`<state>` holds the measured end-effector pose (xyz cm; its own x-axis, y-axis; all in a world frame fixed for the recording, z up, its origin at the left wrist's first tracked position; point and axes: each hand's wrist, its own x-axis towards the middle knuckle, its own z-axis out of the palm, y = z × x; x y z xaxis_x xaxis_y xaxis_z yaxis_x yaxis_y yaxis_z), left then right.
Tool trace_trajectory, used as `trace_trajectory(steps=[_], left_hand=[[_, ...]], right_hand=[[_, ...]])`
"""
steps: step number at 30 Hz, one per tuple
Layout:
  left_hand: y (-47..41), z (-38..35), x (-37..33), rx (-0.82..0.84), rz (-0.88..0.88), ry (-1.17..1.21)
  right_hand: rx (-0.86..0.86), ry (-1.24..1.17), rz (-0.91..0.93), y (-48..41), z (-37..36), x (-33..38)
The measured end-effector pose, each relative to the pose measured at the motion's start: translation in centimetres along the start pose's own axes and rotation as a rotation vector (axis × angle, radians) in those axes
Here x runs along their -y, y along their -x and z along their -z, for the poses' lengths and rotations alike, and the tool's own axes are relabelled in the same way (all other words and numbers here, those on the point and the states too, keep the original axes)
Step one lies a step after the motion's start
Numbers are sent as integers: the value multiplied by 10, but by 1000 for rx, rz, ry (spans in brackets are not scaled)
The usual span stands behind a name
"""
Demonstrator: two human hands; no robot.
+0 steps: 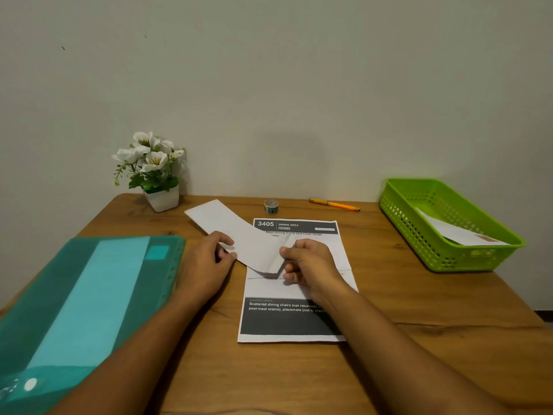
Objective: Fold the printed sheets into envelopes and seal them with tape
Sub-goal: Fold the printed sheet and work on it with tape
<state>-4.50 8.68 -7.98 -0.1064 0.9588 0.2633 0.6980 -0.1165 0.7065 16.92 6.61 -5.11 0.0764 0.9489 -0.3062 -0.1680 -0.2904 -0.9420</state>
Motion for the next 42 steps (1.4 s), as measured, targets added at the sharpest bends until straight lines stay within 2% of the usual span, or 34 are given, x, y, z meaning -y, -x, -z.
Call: trace_trajectory(steps=[4, 6, 10, 12, 16, 21, 28, 30, 32, 34, 36, 39, 42], left_hand=[[3, 0, -5, -30, -81, -171], [10, 2, -12, -12, -204, -197], [26, 3, -29, 234, -483, -256], [31, -2, -36, 272, -560, -276], [32, -9, -47, 196, -553, -264], [30, -12, -48, 215, -486, -293], [25, -16, -41, 226, -429, -315], [24, -16, -38, 206, -396, -298], [23, -14, -36, 169, -346, -264], [23, -11, -37, 153, -300, -225], [23, -10, -38, 161, -250, -173], [20, -9, -36, 148, -180, -100], [20, -9, -34, 130, -146, -67]], right_hand=[[6, 79, 64, 6, -2, -3], [6, 118, 76, 8, -2, -2], [13, 146, 104, 12, -4, -3], [3, 163, 110, 13, -5, -4], [0, 185, 120, 14, -6, -5], [8, 142, 100, 15, -3, -6], [111, -21, 30, 16, 2, 1], [141, 92, 45, 17, 5, 4], [133, 309, 154, 14, 12, 8], [69, 708, 371, 10, 20, 14], [78, 1055, 479, 4, 27, 21], [224, 1296, 441, -4, 30, 27], [301, 1390, 394, -13, 28, 28]])
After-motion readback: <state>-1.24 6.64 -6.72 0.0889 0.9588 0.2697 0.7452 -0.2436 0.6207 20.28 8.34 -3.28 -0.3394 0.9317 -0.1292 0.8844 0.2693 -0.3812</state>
